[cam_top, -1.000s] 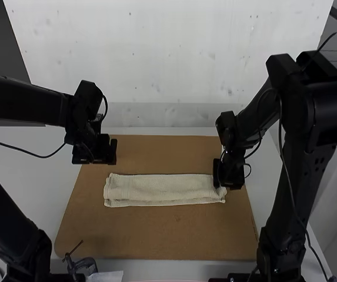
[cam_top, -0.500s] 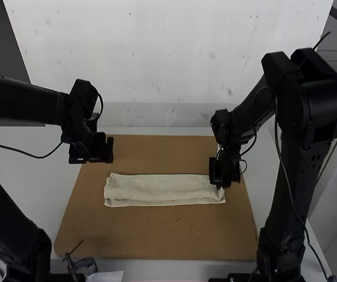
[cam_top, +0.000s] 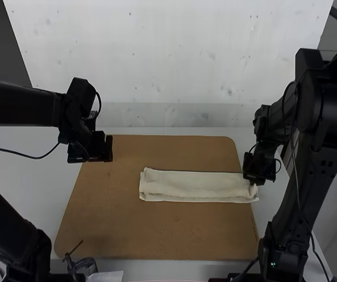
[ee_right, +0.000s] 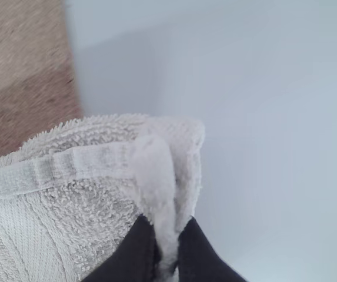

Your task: Fold the towel.

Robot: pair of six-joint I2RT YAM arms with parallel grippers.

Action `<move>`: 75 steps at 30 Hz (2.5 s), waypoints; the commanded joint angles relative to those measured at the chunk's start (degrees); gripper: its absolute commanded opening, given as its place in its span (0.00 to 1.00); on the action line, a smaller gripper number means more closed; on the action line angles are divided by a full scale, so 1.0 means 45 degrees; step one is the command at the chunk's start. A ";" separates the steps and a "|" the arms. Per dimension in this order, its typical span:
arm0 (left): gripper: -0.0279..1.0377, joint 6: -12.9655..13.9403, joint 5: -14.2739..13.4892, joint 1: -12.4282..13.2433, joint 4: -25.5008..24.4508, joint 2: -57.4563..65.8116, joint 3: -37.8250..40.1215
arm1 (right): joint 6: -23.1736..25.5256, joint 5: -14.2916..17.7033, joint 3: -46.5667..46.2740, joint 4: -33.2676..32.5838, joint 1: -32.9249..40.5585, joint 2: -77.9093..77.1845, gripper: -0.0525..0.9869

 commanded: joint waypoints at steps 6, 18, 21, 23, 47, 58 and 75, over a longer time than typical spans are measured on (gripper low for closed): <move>0.94 0.0085 0.0098 0.0035 0.0042 -0.0456 -0.0317 | -0.1646 0.0280 0.1080 -0.0554 -0.1720 -0.0492 0.06; 0.94 0.0143 0.0098 0.0387 0.0042 -0.0925 -0.0571 | 0.1831 0.1062 0.1529 -0.2077 0.5155 -0.1117 0.06; 0.94 0.0143 0.0098 0.0406 0.0042 -0.0925 -0.0590 | 0.2905 0.1316 0.2466 -0.2546 0.6893 -0.0375 0.07; 0.94 0.0143 0.0098 0.0406 0.0023 -0.0984 -0.0610 | 0.3491 0.1570 0.3150 -0.2800 0.7928 0.0230 0.07; 0.94 0.0378 0.0157 0.0875 0.0140 -0.1159 -0.1059 | 0.5854 0.2820 0.8931 -0.4890 1.2089 0.4488 0.06; 0.94 0.0475 0.0410 0.1344 0.0199 -0.1179 -0.1313 | 0.6167 0.2312 0.9263 -0.4909 1.2167 0.4254 0.34; 0.94 0.0397 0.0489 0.1051 0.0296 -0.1218 -0.1430 | 0.6010 0.2116 0.6783 -0.3640 1.1307 0.1851 0.06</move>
